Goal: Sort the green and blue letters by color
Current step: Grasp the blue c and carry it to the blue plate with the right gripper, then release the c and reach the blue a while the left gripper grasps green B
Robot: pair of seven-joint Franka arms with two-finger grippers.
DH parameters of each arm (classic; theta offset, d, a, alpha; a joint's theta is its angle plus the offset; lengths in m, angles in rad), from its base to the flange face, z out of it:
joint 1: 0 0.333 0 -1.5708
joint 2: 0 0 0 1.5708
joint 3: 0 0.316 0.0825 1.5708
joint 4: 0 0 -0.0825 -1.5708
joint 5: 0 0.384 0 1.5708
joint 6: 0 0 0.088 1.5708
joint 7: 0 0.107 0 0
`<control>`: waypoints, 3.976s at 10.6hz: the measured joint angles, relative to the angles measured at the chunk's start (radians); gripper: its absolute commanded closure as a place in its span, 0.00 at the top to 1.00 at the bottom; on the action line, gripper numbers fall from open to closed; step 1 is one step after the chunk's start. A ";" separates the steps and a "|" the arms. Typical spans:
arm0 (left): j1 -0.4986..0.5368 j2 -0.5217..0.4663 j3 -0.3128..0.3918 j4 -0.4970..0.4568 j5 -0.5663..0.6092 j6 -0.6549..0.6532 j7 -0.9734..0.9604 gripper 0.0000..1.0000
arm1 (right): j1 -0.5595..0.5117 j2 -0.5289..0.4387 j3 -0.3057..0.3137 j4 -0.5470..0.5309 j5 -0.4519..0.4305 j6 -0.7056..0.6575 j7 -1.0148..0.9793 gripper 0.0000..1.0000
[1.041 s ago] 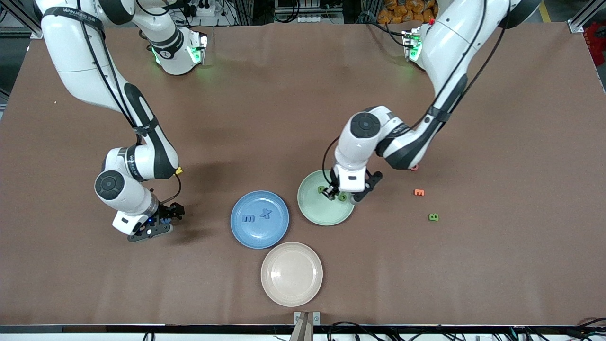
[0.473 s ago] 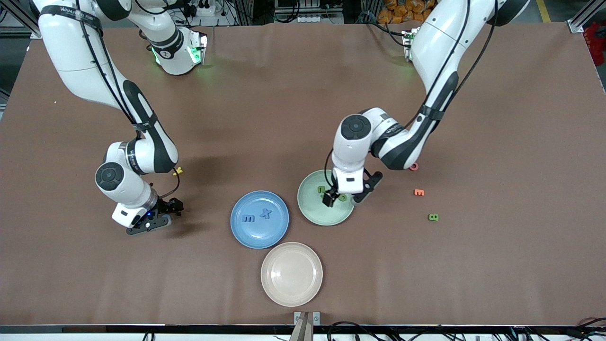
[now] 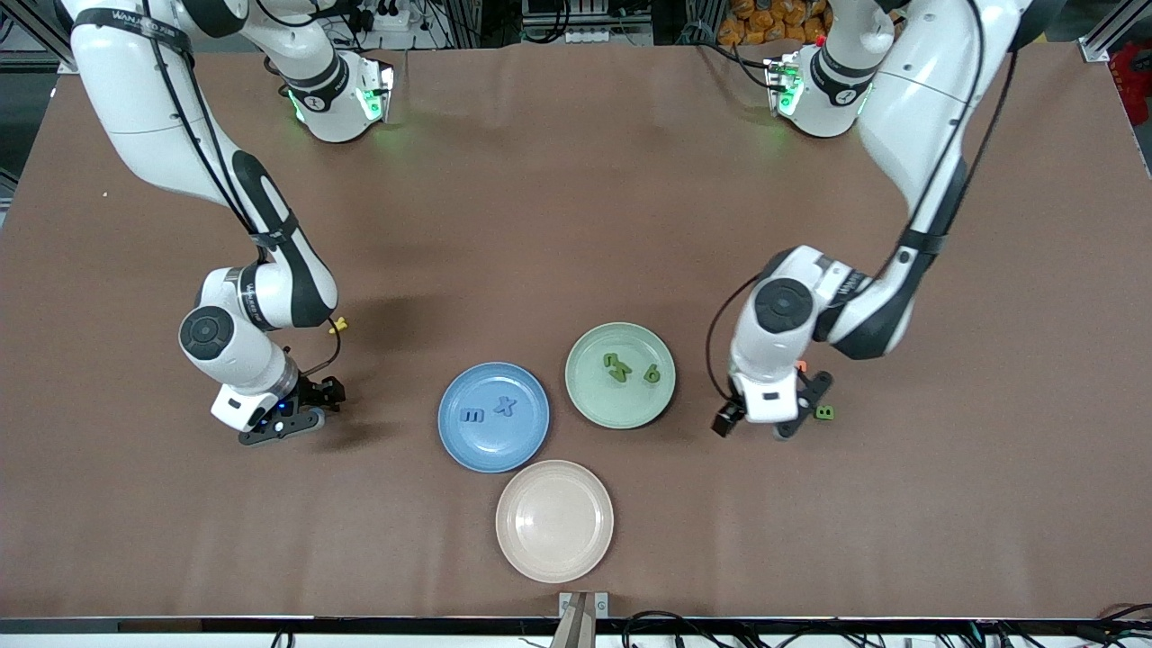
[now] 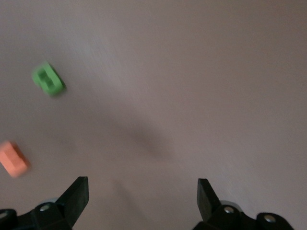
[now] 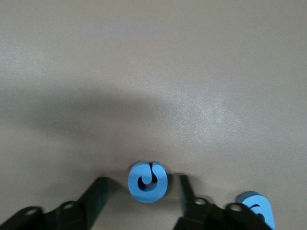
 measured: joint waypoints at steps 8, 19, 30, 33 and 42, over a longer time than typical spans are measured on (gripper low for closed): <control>0.166 -0.004 -0.001 -0.003 -0.147 -0.053 0.340 1.00 | -0.001 -0.014 0.013 0.005 0.106 -0.014 -0.001 0.05; 0.237 0.009 0.021 -0.039 -0.175 -0.046 -0.187 1.00 | 0.197 -0.028 0.147 0.197 0.117 -0.196 0.770 0.19; 0.234 0.062 0.021 -0.042 -0.175 0.035 -0.192 0.99 | 0.254 0.035 0.128 0.280 0.086 -0.255 0.745 1.00; 0.230 0.067 0.027 -0.044 -0.175 0.040 -0.202 0.00 | 0.160 0.032 0.121 0.294 0.049 -0.338 0.464 1.00; 0.211 0.063 0.040 -0.027 -0.139 0.048 -0.375 0.00 | -0.167 0.003 0.114 0.272 -0.026 -0.380 -0.129 1.00</control>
